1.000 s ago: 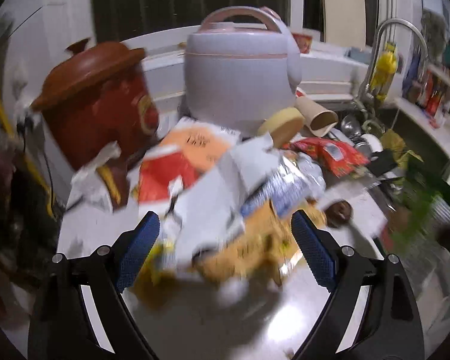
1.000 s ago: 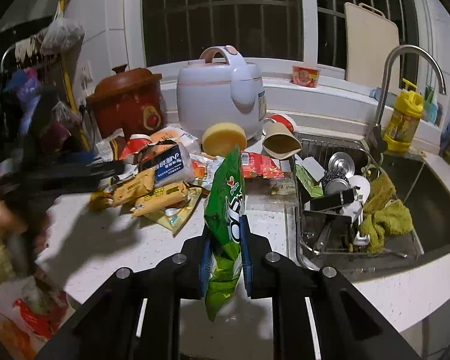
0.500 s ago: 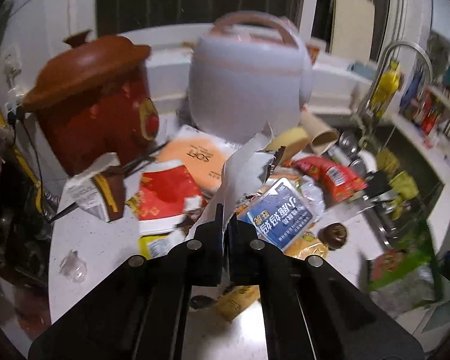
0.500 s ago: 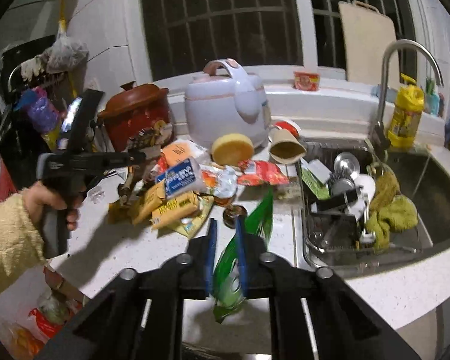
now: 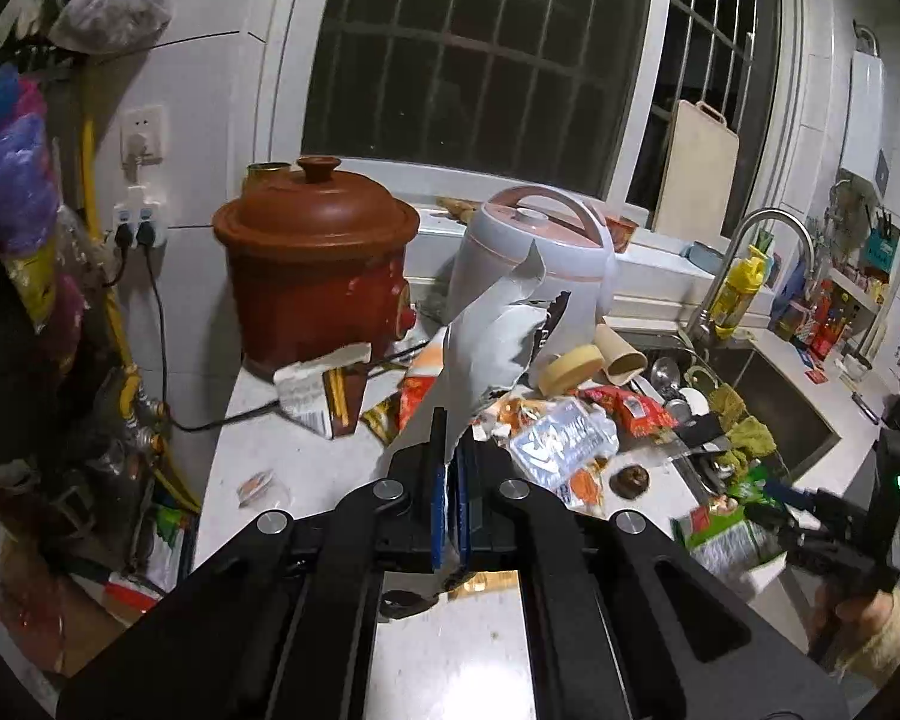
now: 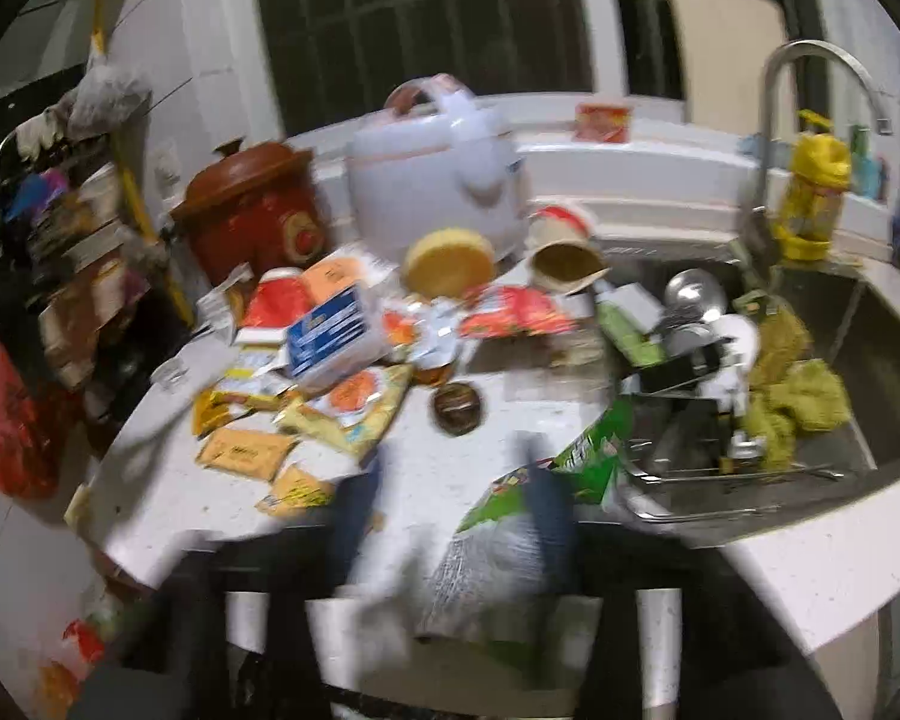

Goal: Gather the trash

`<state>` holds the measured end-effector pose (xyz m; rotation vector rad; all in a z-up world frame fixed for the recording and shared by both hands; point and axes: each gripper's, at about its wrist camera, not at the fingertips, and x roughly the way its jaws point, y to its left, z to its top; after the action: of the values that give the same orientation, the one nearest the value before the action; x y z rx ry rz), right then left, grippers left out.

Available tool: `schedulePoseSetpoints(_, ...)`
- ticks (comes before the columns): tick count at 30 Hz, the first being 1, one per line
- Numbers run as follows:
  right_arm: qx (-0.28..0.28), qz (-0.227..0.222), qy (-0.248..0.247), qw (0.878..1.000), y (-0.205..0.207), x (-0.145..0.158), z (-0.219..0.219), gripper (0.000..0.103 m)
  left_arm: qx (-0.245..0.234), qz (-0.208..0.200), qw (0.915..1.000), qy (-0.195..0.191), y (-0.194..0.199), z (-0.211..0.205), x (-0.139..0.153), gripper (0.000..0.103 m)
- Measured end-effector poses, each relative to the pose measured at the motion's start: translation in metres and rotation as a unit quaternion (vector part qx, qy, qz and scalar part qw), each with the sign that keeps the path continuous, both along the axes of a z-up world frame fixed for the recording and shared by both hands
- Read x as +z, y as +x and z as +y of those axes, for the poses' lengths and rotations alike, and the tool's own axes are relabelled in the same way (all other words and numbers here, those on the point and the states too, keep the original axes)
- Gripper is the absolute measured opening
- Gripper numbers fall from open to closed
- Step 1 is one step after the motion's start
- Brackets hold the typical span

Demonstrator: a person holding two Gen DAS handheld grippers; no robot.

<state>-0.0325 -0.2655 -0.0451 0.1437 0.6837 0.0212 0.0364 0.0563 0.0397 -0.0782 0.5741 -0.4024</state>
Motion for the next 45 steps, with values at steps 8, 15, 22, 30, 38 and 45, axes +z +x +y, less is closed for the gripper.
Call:
schedulePoseSetpoints(8,-0.067,0.050,0.054,0.995,-0.032,-0.023,-0.056,0.079,-0.016,0.031,0.9991,-0.026,-0.041,0.016,-0.019,0.002)
schedulePoseSetpoints(15,-0.068,0.070,-0.027,0.995,-0.036,-0.055,-0.033,0.097,-0.040,0.063,0.9967,-0.031,-0.064,0.008,-0.039,0.002)
schedulePoseSetpoints(22,-0.067,0.094,-0.122,0.986,0.001,-0.083,-0.010,0.098,-0.041,0.087,0.9946,-0.039,-0.071,0.008,-0.051,0.002)
schedulePoseSetpoints(30,-0.046,0.104,-0.049,0.992,0.005,-0.093,-0.031,0.076,-0.027,0.094,0.9940,-0.049,-0.078,0.020,-0.055,0.002)
schedulePoseSetpoints(38,-0.030,0.085,0.028,0.996,-0.014,-0.064,-0.031,0.058,-0.027,0.105,0.9924,-0.059,-0.088,0.028,-0.061,0.002)
schedulePoseSetpoints(45,0.115,0.073,0.045,0.990,-0.033,-0.021,0.041,0.024,-0.053,0.128,0.9887,-0.057,-0.124,0.036,-0.075,0.002)
